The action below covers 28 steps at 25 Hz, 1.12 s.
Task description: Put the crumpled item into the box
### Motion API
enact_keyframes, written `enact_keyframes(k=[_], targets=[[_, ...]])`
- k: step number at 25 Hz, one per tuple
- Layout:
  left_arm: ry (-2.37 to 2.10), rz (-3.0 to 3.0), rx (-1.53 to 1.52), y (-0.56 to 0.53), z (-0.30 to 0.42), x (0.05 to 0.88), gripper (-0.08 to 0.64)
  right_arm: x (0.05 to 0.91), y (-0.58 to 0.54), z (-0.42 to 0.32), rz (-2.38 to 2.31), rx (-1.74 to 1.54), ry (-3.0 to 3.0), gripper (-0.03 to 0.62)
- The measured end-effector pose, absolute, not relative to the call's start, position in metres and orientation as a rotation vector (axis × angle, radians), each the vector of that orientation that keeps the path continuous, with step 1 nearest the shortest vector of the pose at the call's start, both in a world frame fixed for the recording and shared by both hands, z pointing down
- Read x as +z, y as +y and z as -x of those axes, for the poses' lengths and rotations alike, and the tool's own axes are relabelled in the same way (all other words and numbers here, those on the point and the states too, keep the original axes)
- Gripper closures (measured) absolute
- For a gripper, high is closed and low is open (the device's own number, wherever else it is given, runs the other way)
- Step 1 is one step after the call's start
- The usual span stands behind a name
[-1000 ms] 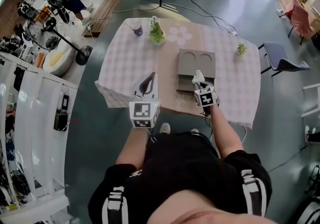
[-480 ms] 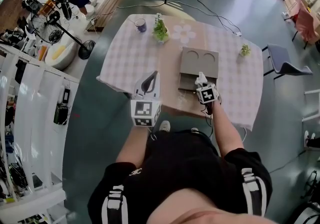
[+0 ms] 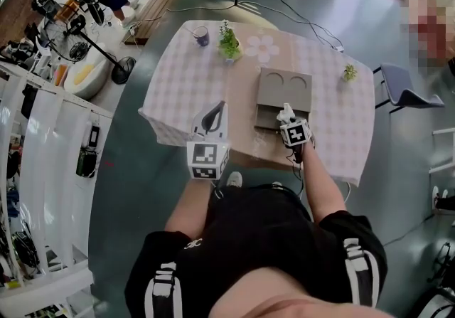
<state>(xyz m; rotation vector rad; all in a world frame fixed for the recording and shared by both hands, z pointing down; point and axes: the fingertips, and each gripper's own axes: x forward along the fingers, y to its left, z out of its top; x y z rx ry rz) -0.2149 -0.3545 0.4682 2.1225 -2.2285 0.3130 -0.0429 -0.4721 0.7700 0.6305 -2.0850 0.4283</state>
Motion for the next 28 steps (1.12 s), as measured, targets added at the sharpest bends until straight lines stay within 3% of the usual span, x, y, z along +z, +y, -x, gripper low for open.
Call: enact_keyframes(k=[5, 10, 20, 28], targets=[[-2.214, -2.136, 0.310, -0.356, 0.216, 0.470, 0.569, 0.755, -0.478, 0.046, -0.653, 0.412, -2.129, 0.439], [-2.197, -2.158, 0.300, -0.359, 0.212, 0.469, 0.569, 0.713, -0.495, 0.041, -0.783, 0.331, -2.230, 0.439], [-2.139, -2.227, 0.257, -0.377, 0.195, 0.468, 0.569, 0.550, -0.517, 0.038, -1.116, 0.170, -2.633, 0.443], [-2.097, -2.292, 0.181, -0.387, 0.177, 0.459, 0.569, 0.438, -0.497, 0.003, -1.358, -0.008, -2.812, 0.545]])
